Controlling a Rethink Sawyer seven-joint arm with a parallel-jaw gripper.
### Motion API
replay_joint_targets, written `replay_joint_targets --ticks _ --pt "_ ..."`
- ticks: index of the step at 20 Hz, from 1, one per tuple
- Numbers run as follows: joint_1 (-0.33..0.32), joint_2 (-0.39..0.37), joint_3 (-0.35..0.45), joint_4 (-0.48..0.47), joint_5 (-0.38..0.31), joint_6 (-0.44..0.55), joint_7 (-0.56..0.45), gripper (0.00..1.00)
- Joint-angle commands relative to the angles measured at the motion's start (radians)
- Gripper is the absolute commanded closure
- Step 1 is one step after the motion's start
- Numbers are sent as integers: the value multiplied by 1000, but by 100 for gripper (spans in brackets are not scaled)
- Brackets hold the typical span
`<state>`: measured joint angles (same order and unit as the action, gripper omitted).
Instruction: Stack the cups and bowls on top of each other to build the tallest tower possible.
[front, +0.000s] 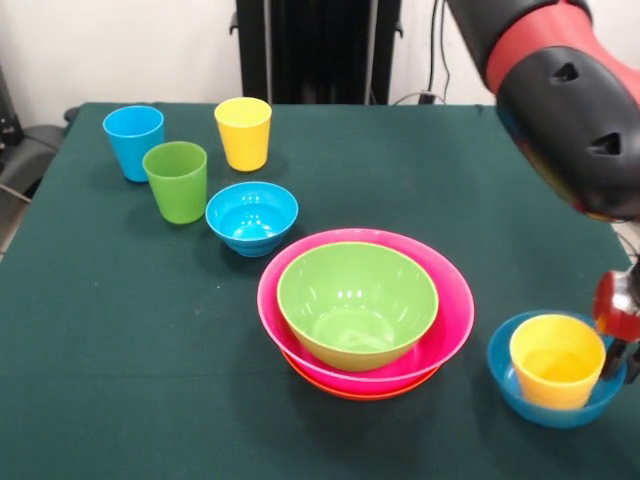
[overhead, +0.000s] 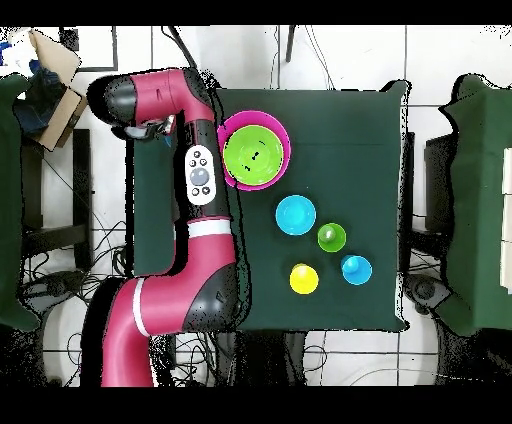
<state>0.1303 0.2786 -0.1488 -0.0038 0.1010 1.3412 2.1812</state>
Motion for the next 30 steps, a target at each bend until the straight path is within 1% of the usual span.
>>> replay_joint_targets --ticks 1,6,9,12,20,23,24,25,26,27,28,29,30 --pt "36 -36 -43 90 72 151 259 100" --pt "38 -49 -105 104 133 168 246 100" --pt "37 -59 -135 117 155 173 241 100" --pt "41 -88 -155 141 167 193 240 100" --pt "54 -233 -164 280 163 233 209 100" --pt "56 -309 -156 363 157 230 179 100" --pt "56 -324 -155 382 155 228 171 100" --pt "63 -372 -148 445 150 215 158 100" --pt "64 -389 -148 468 149 211 149 100" --pt "71 -437 -143 532 145 195 135 100" --pt "73 -454 -143 557 143 189 126 100" --pt "79 -496 -142 615 139 169 115 100" --pt "81 -514 -145 643 133 157 105 100"
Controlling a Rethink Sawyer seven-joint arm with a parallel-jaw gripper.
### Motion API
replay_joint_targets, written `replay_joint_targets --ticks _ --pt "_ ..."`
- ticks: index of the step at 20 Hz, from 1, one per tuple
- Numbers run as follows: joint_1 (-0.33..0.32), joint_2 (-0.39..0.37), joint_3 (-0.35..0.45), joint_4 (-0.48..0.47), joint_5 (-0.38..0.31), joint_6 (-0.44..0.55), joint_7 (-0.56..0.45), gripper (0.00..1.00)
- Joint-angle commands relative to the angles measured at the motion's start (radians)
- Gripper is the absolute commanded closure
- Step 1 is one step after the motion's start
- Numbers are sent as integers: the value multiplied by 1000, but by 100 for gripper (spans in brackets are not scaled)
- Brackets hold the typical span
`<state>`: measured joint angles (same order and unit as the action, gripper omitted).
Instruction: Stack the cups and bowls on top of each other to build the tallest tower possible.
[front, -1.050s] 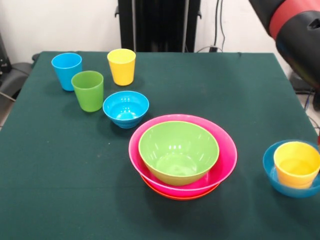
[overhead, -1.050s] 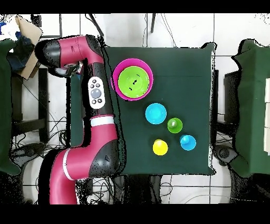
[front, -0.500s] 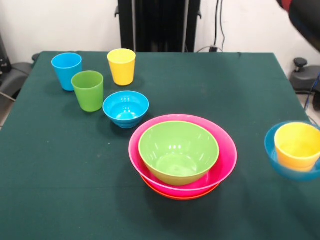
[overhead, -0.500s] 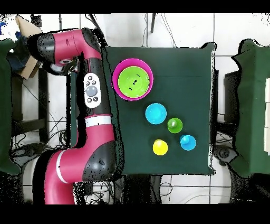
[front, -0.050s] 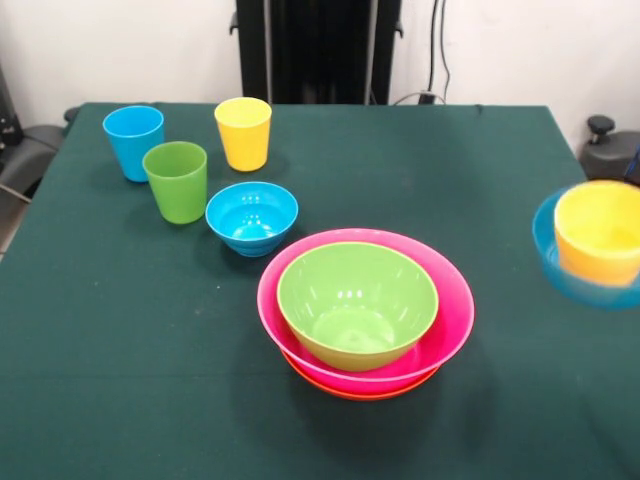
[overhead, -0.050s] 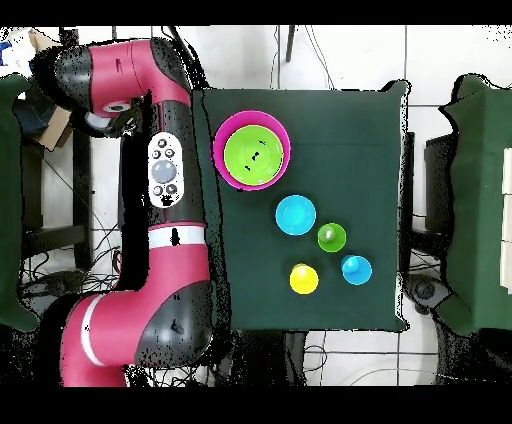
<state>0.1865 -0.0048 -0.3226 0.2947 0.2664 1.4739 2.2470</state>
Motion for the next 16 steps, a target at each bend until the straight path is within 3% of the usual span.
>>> replay_joint_targets --ticks 1,6,10,16 --pt "27 -250 26 373 -39 12 29 100" --pt "9 -286 13 445 -80 -44 -37 100" --pt "-23 -258 5 410 -115 -55 -87 100" --pt "-80 -157 10 273 -148 -68 -124 100"
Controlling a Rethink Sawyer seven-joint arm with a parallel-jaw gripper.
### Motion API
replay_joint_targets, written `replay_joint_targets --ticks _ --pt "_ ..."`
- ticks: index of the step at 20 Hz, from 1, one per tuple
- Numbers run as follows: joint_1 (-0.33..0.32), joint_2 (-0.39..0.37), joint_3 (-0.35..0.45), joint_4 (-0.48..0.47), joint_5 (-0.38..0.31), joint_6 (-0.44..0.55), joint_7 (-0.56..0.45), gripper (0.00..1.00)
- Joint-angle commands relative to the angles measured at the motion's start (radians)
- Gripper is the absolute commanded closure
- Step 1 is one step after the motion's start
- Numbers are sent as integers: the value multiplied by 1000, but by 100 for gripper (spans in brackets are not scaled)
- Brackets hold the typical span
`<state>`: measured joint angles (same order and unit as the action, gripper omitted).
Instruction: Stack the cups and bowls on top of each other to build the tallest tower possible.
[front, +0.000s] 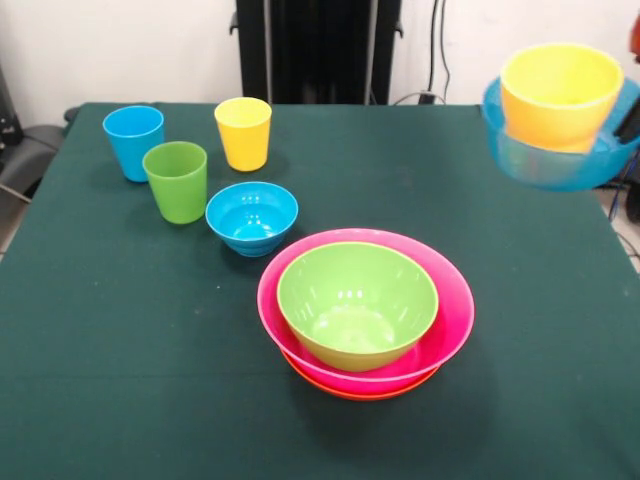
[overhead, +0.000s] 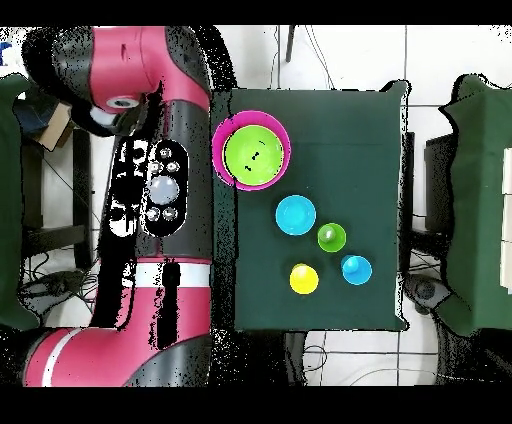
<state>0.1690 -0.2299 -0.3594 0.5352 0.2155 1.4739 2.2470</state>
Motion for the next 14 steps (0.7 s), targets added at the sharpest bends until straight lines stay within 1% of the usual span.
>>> replay_joint_targets --ticks 1,7,10,11,12,13,14 --pt "-72 77 50 20 -103 -77 -133 100" --pt "-112 127 71 -47 -125 -115 -176 100" --pt "-126 133 81 -48 -134 -138 -196 100" --pt "-127 119 87 -13 -139 -168 -204 100" --pt "-129 118 90 -6 -139 -177 -206 100" --pt "-123 97 95 38 -142 -206 -203 100" --pt "-120 90 96 52 -144 -217 -200 100"
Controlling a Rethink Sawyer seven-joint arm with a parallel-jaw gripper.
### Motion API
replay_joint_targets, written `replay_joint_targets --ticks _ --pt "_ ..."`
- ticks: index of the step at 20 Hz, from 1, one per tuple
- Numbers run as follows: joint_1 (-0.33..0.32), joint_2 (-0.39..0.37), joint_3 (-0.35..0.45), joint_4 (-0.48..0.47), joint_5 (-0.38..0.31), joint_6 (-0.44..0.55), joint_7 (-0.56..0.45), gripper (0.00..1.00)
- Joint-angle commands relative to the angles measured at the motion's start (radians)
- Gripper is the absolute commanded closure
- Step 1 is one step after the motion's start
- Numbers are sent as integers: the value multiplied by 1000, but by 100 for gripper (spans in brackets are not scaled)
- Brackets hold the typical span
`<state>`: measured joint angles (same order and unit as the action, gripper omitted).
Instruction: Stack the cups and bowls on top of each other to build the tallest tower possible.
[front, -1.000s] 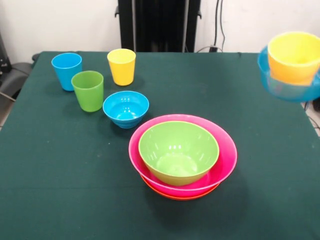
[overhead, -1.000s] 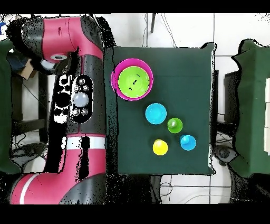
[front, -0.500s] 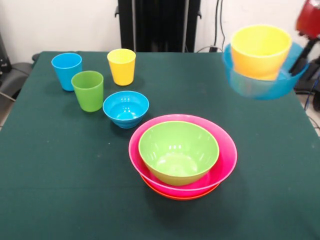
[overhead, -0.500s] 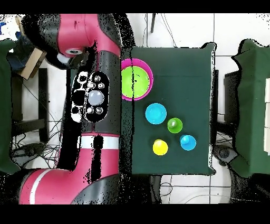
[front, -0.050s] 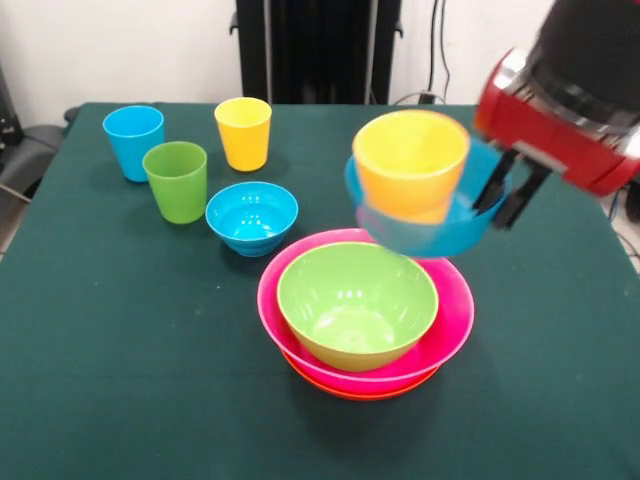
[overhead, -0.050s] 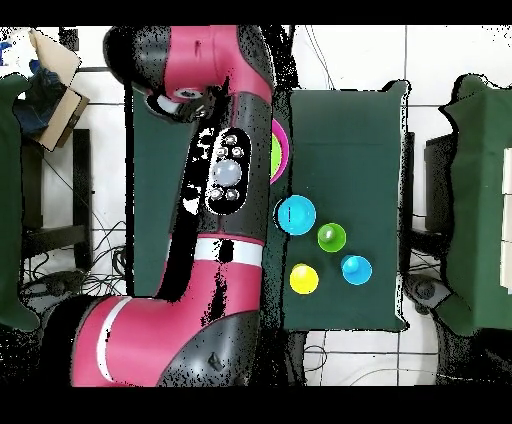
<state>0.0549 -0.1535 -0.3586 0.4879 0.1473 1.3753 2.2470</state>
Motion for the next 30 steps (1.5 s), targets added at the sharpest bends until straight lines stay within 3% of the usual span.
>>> replay_joint_targets --ticks 1,15,30 --pt "-3 7 97 114 -77 -129 -196 100" --pt "-18 -1 106 128 -90 -109 -250 100" --pt "-58 -58 148 291 -107 -272 -291 100"
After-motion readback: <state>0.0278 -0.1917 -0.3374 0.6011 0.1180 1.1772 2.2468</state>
